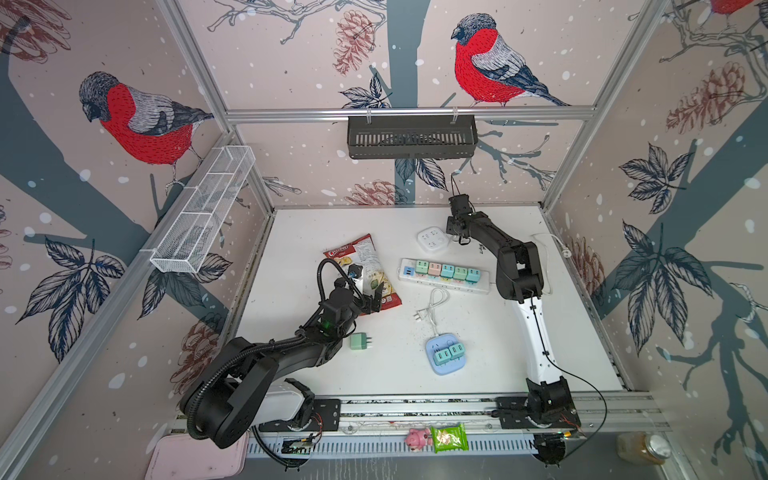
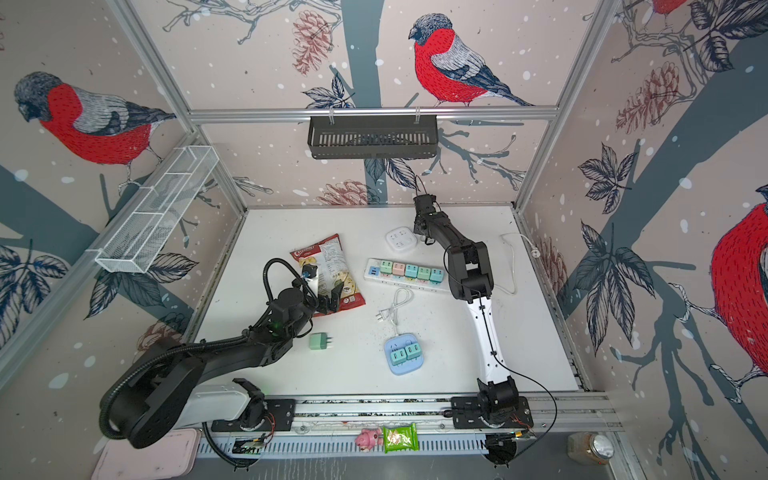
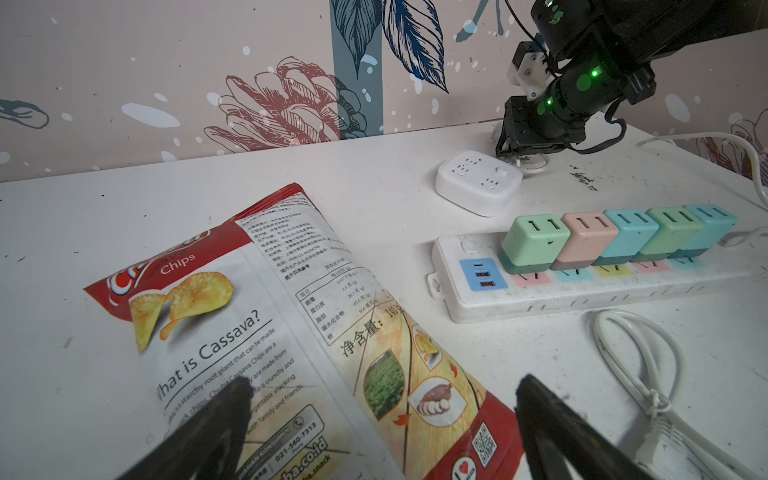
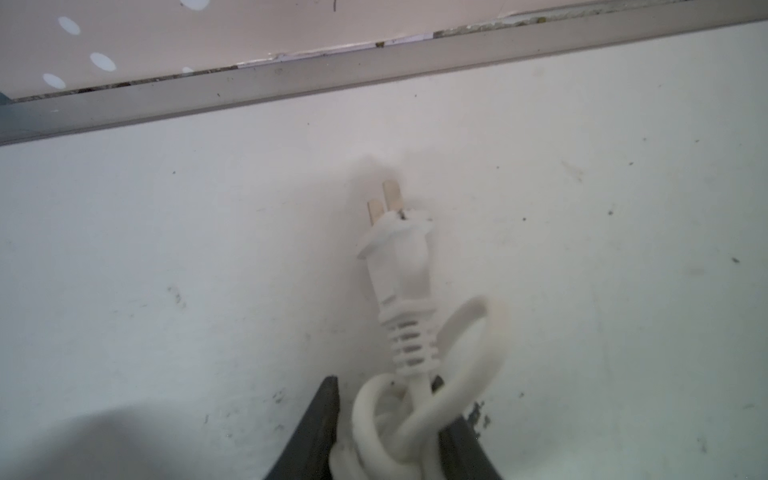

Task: Insert the plug
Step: 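Close the right gripper on the white socket's cord near its plug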

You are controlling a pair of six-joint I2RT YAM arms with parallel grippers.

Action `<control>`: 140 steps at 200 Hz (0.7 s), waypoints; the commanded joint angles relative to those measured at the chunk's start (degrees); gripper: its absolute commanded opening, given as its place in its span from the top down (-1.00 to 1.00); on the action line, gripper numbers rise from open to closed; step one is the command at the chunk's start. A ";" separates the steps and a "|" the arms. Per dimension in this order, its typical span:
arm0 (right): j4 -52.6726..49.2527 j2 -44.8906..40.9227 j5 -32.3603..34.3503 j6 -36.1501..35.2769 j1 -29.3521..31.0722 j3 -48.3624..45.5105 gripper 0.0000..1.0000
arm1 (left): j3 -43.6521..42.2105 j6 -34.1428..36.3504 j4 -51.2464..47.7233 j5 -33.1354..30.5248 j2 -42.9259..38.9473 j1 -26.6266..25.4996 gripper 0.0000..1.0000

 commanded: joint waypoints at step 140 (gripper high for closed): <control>6.97 -21.80 -3.68 -3.76 7.82 -9.60 0.97 | -3.19 -2.86 3.72 -0.43 -3.96 3.14 -0.97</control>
